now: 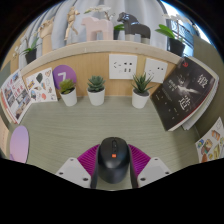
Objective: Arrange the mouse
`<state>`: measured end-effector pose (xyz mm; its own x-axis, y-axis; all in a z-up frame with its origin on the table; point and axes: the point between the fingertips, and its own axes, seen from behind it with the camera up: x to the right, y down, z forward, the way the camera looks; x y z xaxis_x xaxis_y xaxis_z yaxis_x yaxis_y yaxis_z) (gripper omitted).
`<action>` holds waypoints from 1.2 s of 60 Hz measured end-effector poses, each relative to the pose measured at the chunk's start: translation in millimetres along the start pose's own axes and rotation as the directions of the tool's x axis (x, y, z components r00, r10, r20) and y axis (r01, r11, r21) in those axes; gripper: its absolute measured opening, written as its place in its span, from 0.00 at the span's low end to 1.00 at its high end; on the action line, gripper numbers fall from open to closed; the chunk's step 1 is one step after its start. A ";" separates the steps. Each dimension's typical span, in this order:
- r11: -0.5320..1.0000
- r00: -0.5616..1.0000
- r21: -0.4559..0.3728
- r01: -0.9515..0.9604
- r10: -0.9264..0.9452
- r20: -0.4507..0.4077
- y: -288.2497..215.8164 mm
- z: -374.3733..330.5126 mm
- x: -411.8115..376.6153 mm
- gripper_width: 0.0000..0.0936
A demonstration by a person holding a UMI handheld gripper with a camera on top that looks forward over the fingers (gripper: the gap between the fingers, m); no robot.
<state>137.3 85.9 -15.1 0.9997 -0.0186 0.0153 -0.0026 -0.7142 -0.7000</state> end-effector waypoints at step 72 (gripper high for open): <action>0.998 0.999 -0.057 0.005 -0.003 0.039 29.1 -38.2 -389.3 0.42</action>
<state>-252.9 45.6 -14.1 0.9999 0.0104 -0.0106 0.0009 -0.7530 -0.6580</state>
